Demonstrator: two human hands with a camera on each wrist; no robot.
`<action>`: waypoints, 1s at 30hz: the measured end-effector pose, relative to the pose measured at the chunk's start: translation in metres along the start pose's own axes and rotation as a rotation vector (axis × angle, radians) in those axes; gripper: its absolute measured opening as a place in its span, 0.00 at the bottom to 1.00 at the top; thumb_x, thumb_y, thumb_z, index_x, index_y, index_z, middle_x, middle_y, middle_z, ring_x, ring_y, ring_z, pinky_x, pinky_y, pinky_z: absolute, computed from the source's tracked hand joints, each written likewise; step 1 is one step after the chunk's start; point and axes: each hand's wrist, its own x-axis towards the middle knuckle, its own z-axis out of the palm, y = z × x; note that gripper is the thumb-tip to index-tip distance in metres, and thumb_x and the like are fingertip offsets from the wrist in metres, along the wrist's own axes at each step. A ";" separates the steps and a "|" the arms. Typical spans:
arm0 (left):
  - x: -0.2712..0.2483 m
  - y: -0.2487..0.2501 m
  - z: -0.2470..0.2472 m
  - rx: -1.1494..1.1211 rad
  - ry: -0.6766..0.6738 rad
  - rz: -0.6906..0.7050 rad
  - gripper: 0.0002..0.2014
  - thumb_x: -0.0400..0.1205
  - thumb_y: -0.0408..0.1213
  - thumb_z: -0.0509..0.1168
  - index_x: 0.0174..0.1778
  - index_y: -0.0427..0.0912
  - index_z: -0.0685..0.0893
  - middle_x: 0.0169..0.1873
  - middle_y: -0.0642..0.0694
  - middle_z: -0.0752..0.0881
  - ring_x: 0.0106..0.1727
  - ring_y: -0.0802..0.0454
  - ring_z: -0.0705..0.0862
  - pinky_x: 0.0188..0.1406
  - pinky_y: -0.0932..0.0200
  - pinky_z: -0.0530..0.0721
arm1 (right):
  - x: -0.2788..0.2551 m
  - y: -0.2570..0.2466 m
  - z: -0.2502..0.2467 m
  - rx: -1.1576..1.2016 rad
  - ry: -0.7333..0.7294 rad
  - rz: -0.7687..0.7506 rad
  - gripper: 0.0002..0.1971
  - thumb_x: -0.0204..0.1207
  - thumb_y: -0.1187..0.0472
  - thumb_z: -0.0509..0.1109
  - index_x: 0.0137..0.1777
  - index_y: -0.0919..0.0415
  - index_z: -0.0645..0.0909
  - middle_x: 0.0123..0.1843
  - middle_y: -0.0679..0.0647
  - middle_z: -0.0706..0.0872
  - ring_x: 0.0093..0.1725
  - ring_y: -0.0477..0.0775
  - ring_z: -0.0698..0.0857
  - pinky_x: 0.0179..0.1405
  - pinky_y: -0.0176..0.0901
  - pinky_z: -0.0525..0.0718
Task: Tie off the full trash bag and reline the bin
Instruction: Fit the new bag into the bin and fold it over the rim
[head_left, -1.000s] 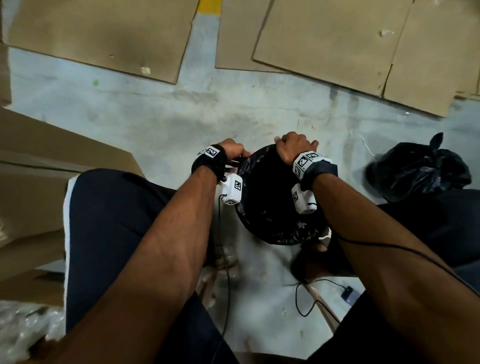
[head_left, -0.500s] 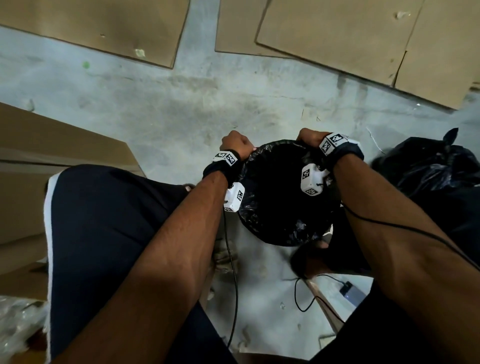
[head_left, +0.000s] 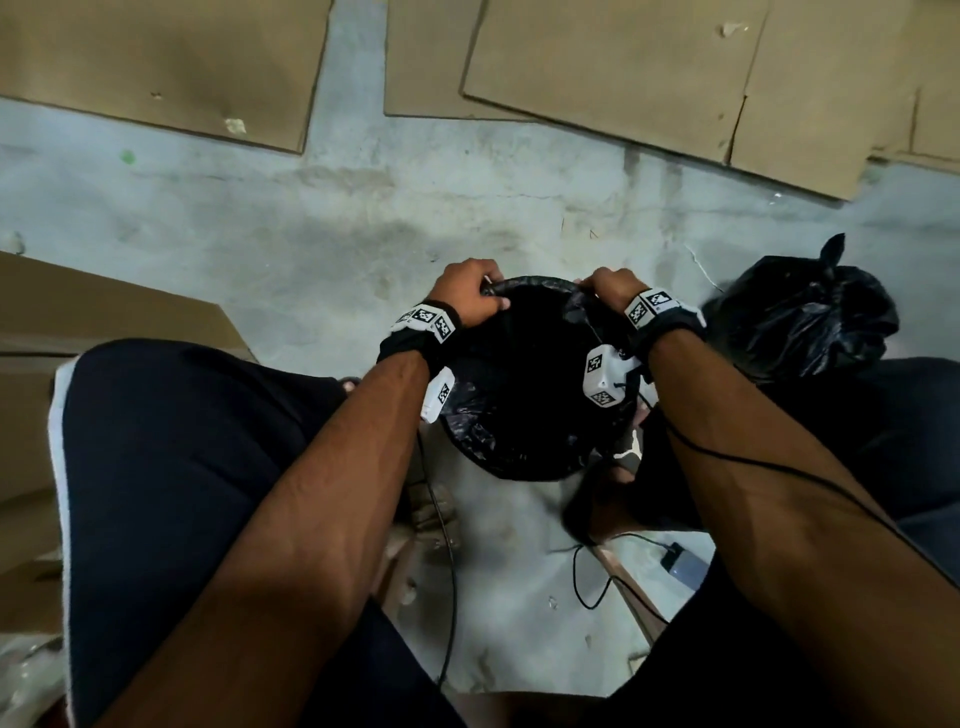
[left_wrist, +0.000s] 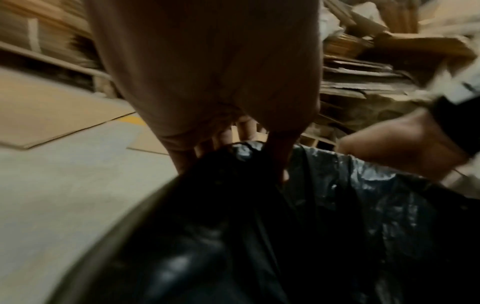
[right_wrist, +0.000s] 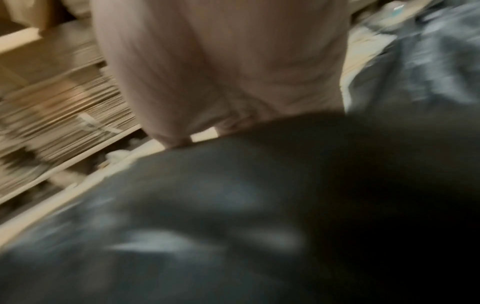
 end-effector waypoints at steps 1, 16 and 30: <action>-0.004 -0.002 -0.001 0.000 0.031 -0.016 0.11 0.74 0.40 0.78 0.51 0.46 0.88 0.50 0.40 0.90 0.53 0.41 0.88 0.56 0.54 0.85 | 0.000 0.009 -0.002 0.012 -0.041 0.006 0.15 0.75 0.50 0.65 0.48 0.60 0.86 0.53 0.64 0.84 0.45 0.61 0.82 0.48 0.47 0.75; -0.071 -0.018 -0.004 0.136 0.193 -0.125 0.15 0.80 0.40 0.70 0.62 0.48 0.81 0.59 0.36 0.86 0.60 0.31 0.85 0.59 0.44 0.84 | -0.046 0.079 0.033 0.579 -0.019 0.089 0.19 0.71 0.43 0.75 0.49 0.59 0.87 0.48 0.56 0.88 0.55 0.65 0.87 0.54 0.53 0.85; -0.071 -0.019 -0.003 0.227 0.152 -0.265 0.17 0.84 0.43 0.66 0.67 0.42 0.81 0.66 0.31 0.79 0.65 0.26 0.81 0.65 0.40 0.81 | -0.048 0.089 0.044 0.585 0.196 0.101 0.17 0.69 0.54 0.75 0.54 0.63 0.90 0.50 0.57 0.92 0.47 0.59 0.88 0.56 0.48 0.87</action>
